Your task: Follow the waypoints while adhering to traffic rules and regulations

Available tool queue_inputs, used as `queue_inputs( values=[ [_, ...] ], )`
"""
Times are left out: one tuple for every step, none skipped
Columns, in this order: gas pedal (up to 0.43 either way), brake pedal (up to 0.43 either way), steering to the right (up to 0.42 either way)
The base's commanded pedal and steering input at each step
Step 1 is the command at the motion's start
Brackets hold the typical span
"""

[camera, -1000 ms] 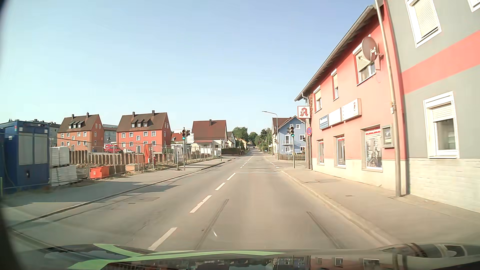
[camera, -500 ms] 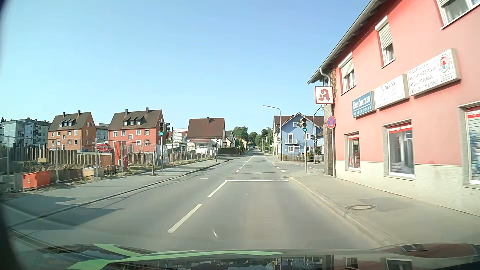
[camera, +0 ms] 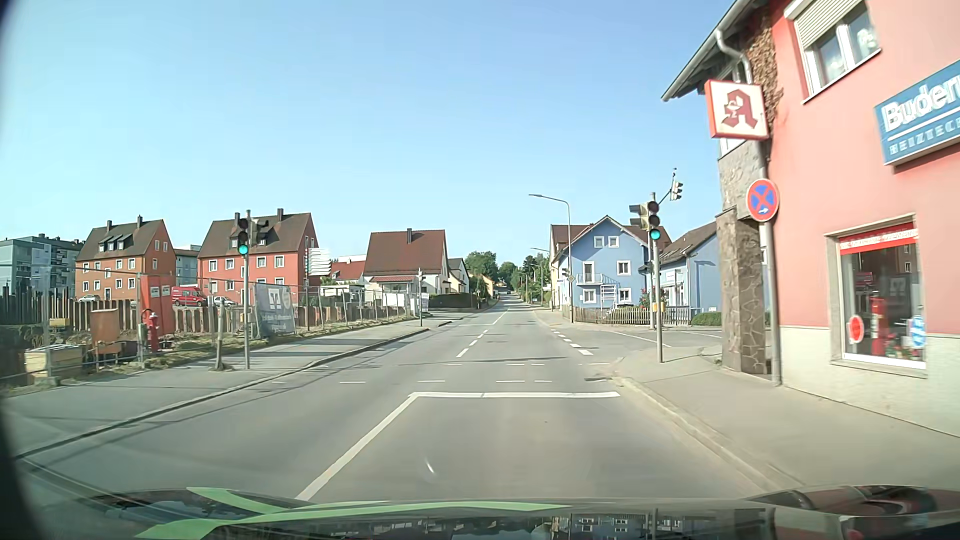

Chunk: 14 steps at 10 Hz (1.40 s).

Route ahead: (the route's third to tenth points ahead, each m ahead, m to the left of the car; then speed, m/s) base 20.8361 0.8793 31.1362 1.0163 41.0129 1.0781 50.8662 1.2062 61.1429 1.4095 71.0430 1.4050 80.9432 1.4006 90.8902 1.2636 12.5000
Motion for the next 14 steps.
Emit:
queue_inputs(
  values=[
    [0.150, 0.000, -0.004],
    [0.157, 0.000, -0.004],
    [0.157, 0.000, -0.004],
    [0.157, 0.000, -0.004],
    [0.150, 0.000, -0.004],
    [0.138, 0.000, -0.004],
    [0.087, 0.000, -0.004],
    [0.067, 0.000, -0.003],
    [0.067, 0.000, -0.004],
    [0.079, 0.000, -0.004],
    [0.087, 0.000, -0.004],
    [0.098, 0.000, -0.004],
    [0.110, 0.000, -0.004],
    [0.110, 0.000, -0.004]
  ],
)
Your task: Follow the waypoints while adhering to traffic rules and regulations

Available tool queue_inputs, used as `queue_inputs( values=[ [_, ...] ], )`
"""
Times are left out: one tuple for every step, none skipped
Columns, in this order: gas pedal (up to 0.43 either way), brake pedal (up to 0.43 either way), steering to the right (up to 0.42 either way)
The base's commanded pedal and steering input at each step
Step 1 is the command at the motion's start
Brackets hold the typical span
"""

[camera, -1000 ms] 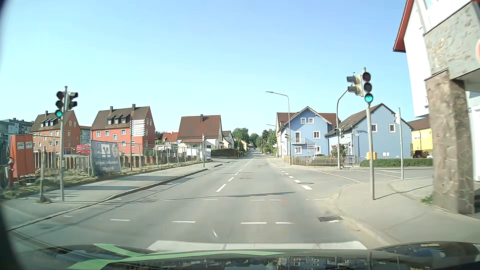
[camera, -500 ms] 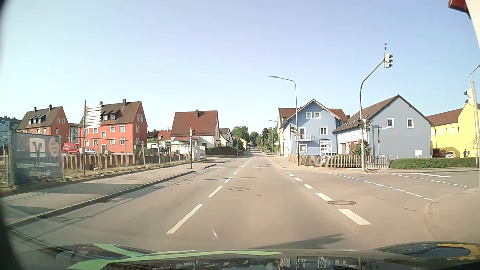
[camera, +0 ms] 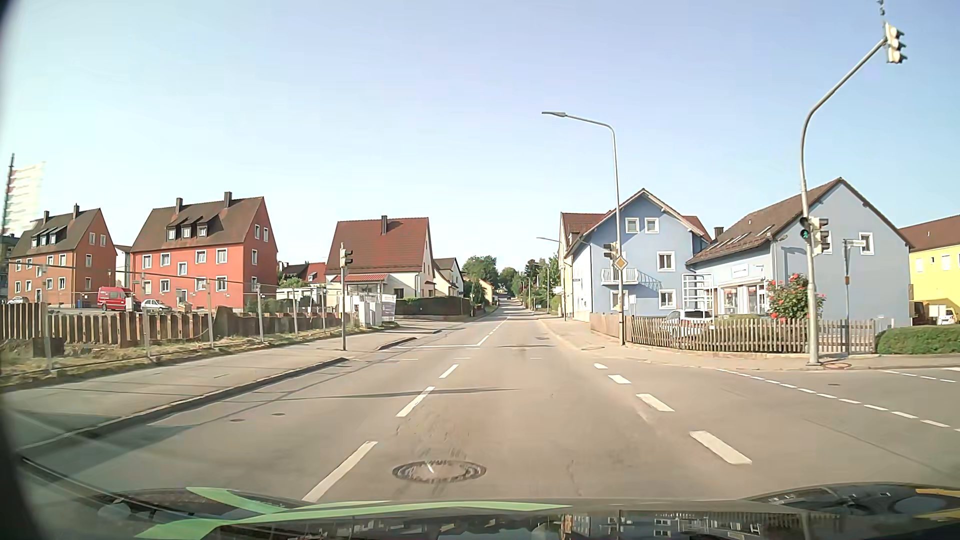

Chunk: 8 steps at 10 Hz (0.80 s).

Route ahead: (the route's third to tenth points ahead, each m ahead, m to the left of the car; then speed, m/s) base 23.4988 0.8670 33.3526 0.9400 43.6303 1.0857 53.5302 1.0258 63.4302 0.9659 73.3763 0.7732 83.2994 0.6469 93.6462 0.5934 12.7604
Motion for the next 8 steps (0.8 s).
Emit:
queue_inputs(
  values=[
    [0.118, 0.000, -0.003],
    [0.118, 0.000, -0.004],
    [0.118, 0.000, -0.003],
    [0.118, 0.000, -0.003],
    [0.118, 0.000, -0.003],
    [0.110, 0.000, -0.002],
    [0.110, 0.000, -0.002],
    [0.110, 0.000, -0.001]
  ],
)
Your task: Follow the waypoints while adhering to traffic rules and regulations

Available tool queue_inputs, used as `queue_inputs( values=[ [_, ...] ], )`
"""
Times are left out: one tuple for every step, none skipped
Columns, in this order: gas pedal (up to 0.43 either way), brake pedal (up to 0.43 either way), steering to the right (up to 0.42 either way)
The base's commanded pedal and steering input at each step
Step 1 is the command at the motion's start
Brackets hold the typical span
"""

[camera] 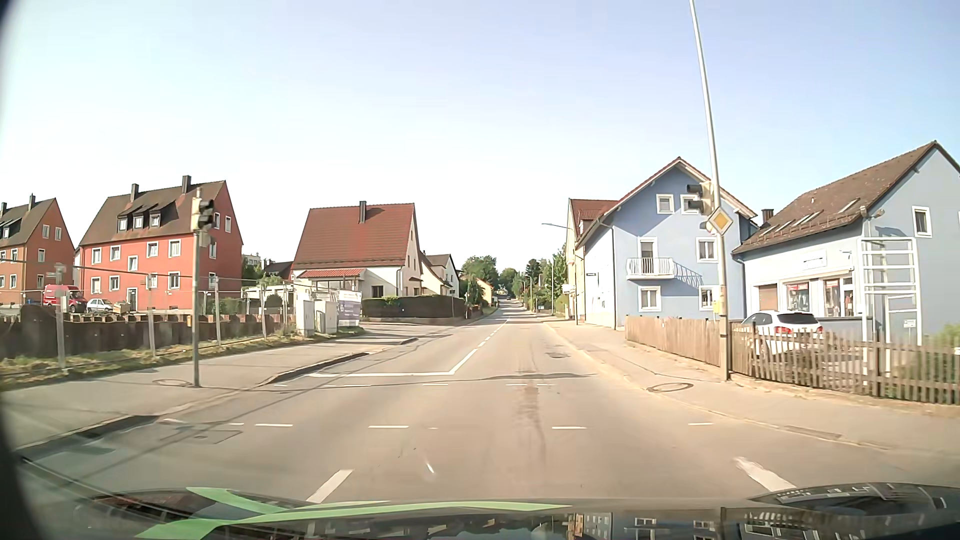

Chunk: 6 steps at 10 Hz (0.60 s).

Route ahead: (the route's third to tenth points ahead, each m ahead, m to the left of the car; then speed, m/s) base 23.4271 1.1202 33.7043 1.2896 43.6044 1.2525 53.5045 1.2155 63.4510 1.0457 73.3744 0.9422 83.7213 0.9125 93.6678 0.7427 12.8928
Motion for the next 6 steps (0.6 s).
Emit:
queue_inputs(
  values=[
    [0.118, 0.000, -0.001],
    [0.130, 0.000, -0.001],
    [0.130, 0.000, -0.001],
    [0.130, 0.000, -0.002],
    [0.130, 0.000, -0.001],
    [0.130, 0.000, -0.002]
  ],
)
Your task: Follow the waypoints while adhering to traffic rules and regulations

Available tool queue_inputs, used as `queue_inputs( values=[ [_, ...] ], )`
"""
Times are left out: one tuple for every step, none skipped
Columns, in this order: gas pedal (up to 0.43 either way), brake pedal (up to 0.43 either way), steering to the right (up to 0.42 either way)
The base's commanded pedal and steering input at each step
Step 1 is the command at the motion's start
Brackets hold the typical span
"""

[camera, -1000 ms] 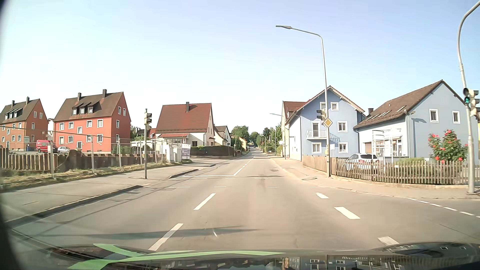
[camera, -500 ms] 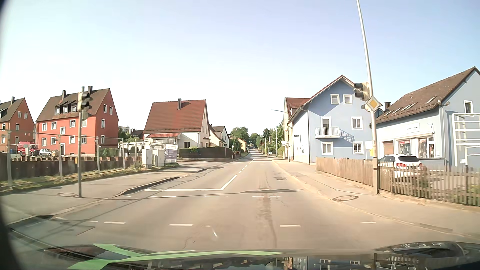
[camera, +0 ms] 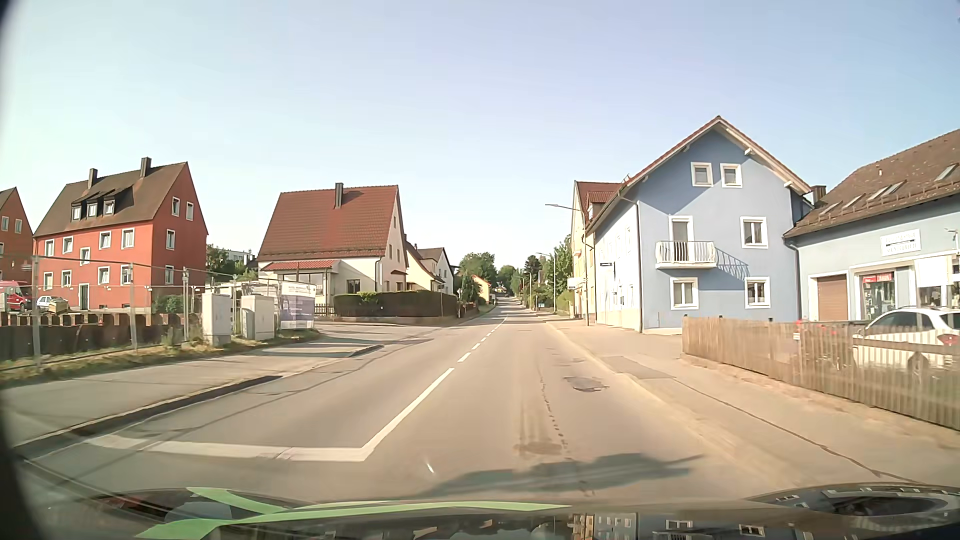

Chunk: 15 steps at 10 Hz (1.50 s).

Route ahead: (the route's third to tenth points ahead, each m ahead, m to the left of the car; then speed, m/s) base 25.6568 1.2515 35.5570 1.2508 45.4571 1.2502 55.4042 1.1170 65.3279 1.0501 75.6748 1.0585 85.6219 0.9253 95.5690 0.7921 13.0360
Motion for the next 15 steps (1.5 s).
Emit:
queue_inputs(
  values=[
    [0.118, 0.000, -0.001],
    [0.118, 0.000, -0.002],
    [0.118, 0.000, -0.001],
    [0.130, 0.000, -0.001],
    [0.138, 0.000, -0.001],
    [0.150, 0.000, -0.001],
    [0.150, 0.000, -0.001],
    [0.150, 0.000, -0.001],
    [0.138, 0.000, -0.001],
    [0.118, 0.000, -0.001],
    [0.098, 0.000, -0.001],
    [0.110, 0.000, -0.001],
    [0.110, 0.000, -0.001],
    [0.110, 0.000, -0.001],
    [0.110, 0.000, -0.001]
  ],
)
